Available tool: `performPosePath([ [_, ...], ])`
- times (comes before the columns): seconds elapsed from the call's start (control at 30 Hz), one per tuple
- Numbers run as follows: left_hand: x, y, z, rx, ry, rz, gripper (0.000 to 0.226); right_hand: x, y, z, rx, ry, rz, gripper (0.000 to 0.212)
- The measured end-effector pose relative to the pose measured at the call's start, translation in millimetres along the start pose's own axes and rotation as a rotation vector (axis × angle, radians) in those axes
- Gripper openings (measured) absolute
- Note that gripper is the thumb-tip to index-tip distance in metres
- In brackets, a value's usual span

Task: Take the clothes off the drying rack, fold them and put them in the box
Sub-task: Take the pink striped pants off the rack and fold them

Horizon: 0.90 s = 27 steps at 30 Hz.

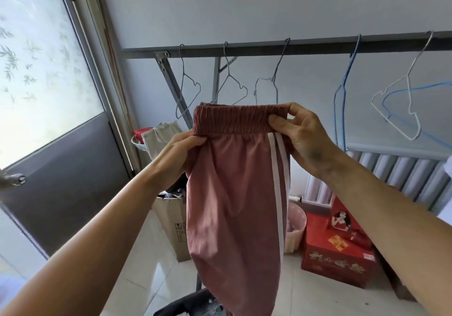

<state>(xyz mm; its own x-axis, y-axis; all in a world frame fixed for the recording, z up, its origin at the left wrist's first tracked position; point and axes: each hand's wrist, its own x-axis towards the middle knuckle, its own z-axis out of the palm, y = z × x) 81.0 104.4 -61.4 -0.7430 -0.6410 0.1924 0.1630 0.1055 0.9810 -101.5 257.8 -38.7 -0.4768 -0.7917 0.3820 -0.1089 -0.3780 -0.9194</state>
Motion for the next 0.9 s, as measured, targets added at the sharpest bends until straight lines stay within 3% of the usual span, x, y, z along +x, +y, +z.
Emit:
performPosePath([
  [0.13, -8.1, -2.6, -31.0, -0.168, 0.105, -0.094, 0.047, 11.3, 12.8, 37.8, 0.066, -0.023, 0.039, 0.014],
  [0.2, -13.4, -1.0, -51.3, -0.244, 0.098, -0.111, 0.034, 19.5, 18.2, 59.8, 0.076, -0.004, 0.041, 0.016],
  [0.27, -17.5, 0.5, -74.0, -0.177, 0.053, -0.1, 0.018, 27.5, 23.1, 81.4, 0.074, 0.016, 0.046, 0.015],
  [0.33, -20.3, 2.1, -93.8, 0.026, 0.031, -0.093, 0.039, 34.3, 28.4, 102.5, 0.035, 0.038, 0.039, 0.015],
  [0.4, -22.9, 7.4, -105.9, 0.069, 0.065, -0.04, 0.035, 37.4, 34.9, 119.1, 0.068, 0.036, 0.038, 0.021],
  [0.47, -25.8, 13.6, -117.3, -0.036, 0.093, -0.039, 0.029, 38.4, 41.2, 128.0, 0.082, -0.055, 0.084, 0.04],
  [0.53, -25.7, 16.3, -127.3, -0.125, 0.111, -0.052, 0.023, 34.3, 51.2, 132.0, -0.07, -0.243, 0.188, 0.052],
  [0.6, -23.6, 18.7, -138.5, -0.156, 0.131, -0.064, 0.018, 28.4, 72.4, 139.7, -0.233, -0.361, 0.303, 0.042],
  [0.73, -21.7, 30.5, -161.8, -0.131, 0.209, -0.063, 0.019, 22.3, 101.5, 156.8, -0.231, -0.282, 0.42, 0.016],
  [0.9, -15.9, 31.8, -196.0, -0.063, 0.39, -0.148, 0.025, 26.4, 98.9, 173.7, 0.16, -0.243, 0.494, 0.021],
])
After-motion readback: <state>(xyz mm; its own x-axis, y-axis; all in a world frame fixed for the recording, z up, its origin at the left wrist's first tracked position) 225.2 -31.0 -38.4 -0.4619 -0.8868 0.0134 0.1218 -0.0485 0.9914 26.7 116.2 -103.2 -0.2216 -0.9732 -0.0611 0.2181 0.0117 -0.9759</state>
